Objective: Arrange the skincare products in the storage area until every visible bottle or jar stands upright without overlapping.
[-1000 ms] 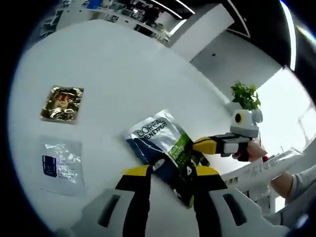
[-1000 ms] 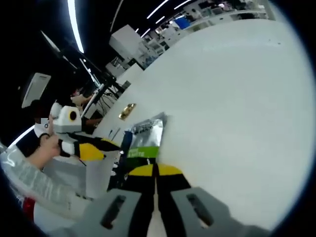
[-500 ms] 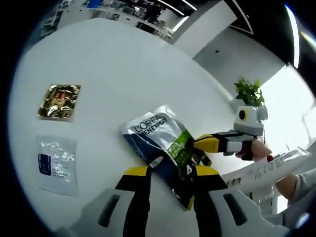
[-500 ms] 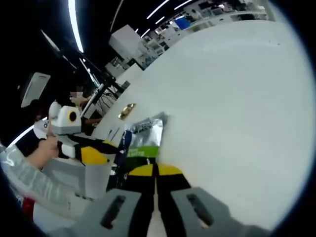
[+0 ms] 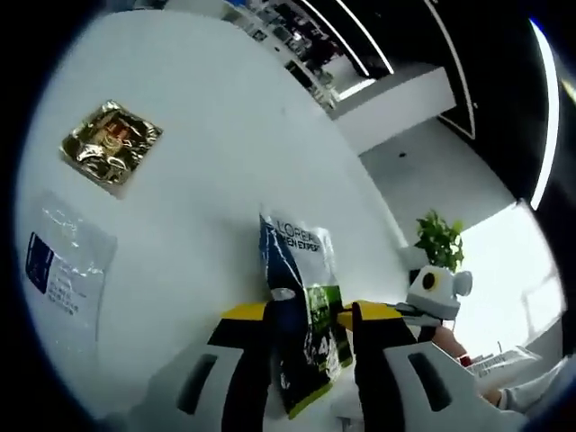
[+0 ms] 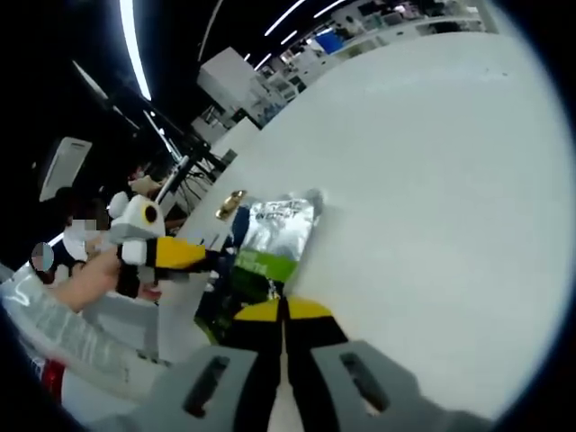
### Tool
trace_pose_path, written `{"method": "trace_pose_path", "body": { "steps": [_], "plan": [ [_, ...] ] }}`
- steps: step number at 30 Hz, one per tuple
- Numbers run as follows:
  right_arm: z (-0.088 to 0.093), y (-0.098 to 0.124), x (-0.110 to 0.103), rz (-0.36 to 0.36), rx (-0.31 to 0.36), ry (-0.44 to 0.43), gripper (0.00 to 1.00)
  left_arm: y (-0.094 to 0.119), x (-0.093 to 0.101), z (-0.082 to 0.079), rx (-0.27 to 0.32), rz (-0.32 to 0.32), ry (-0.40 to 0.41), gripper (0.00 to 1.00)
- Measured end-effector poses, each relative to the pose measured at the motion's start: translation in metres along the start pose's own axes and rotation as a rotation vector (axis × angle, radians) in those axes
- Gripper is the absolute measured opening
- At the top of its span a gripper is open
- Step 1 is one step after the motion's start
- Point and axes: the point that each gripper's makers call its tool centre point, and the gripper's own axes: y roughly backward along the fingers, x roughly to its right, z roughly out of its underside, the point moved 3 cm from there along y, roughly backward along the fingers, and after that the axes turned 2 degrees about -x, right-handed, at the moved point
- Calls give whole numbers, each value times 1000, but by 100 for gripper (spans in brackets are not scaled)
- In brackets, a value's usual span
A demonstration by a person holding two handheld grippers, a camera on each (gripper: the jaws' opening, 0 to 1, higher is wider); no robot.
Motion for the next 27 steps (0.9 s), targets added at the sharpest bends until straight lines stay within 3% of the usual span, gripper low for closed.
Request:
{"method": "trace_pose_path", "body": {
  "steps": [6,10,13,18,27],
  "plan": [
    [0,0,0,-5,4,-10,1,1,2,-4,16,61,69,15],
    [0,0,0,-5,3,-9,1,-5,1,2,-18,53,52,16],
    [1,0,0,-5,4,-9,1,-8,8,4,-29,100,70,14],
    [0,0,0,-5,3,-10,1,-16,10,11,-58,80,34,19],
    [1,0,-1,-1,8,-10,1,-18,6,14,-64,49,22,10]
  ]
}}
